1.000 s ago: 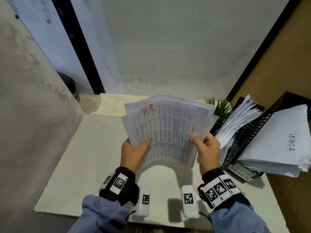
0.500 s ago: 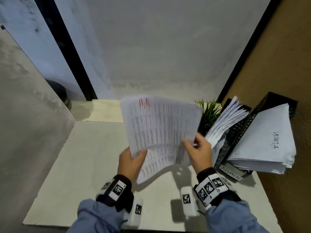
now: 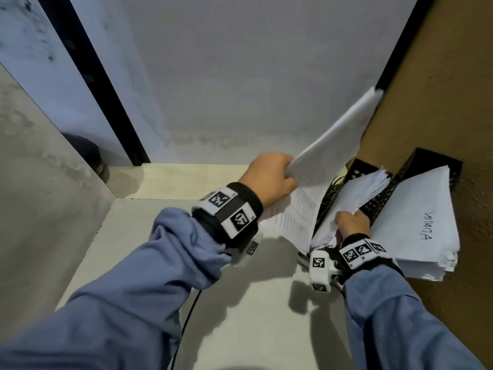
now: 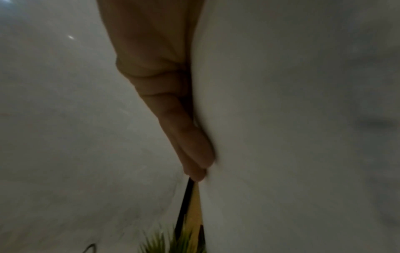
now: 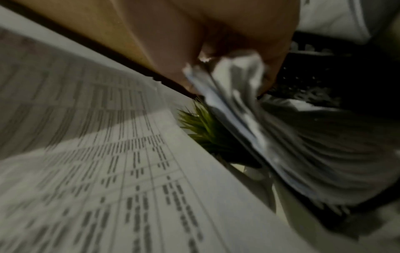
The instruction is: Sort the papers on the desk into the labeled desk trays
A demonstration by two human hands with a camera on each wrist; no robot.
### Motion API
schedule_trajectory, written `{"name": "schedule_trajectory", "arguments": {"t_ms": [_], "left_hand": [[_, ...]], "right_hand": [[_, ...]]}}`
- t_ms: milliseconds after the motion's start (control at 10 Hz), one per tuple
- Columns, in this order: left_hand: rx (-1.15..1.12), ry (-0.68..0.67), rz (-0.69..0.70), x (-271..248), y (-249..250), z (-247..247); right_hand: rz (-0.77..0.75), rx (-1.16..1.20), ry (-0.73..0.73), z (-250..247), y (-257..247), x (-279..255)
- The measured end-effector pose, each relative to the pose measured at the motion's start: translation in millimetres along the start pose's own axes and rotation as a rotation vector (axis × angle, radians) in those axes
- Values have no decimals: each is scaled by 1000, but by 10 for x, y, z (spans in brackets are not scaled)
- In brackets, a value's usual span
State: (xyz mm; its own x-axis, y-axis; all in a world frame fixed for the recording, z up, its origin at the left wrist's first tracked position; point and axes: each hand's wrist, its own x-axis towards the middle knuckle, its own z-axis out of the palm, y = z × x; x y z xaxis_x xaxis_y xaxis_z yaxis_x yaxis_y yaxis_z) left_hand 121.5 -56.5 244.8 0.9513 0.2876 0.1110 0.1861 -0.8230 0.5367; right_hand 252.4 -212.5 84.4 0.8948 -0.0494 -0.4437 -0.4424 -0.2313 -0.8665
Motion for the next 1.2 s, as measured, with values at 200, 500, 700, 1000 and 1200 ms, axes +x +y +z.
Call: {"name": "schedule_trajectory", "arguments": {"t_ms": [200, 500, 700, 1000, 1200], "left_hand": [[133, -102, 76, 395, 343, 391], [225, -233, 15, 828, 577, 1052], [-75, -492, -182, 824, 299, 1583], [-603, -196, -263, 305, 25, 1421], [-742, -276, -663, -1104, -983, 1463]], "right_hand": [[-186, 119, -55, -205, -144, -43], [-331, -63, -97, -225, -370, -25], [-290, -429, -104, -250, -210, 7], [-356, -327, -175, -470, -142, -261], [-384, -470, -478, -945, 428, -875]]}}
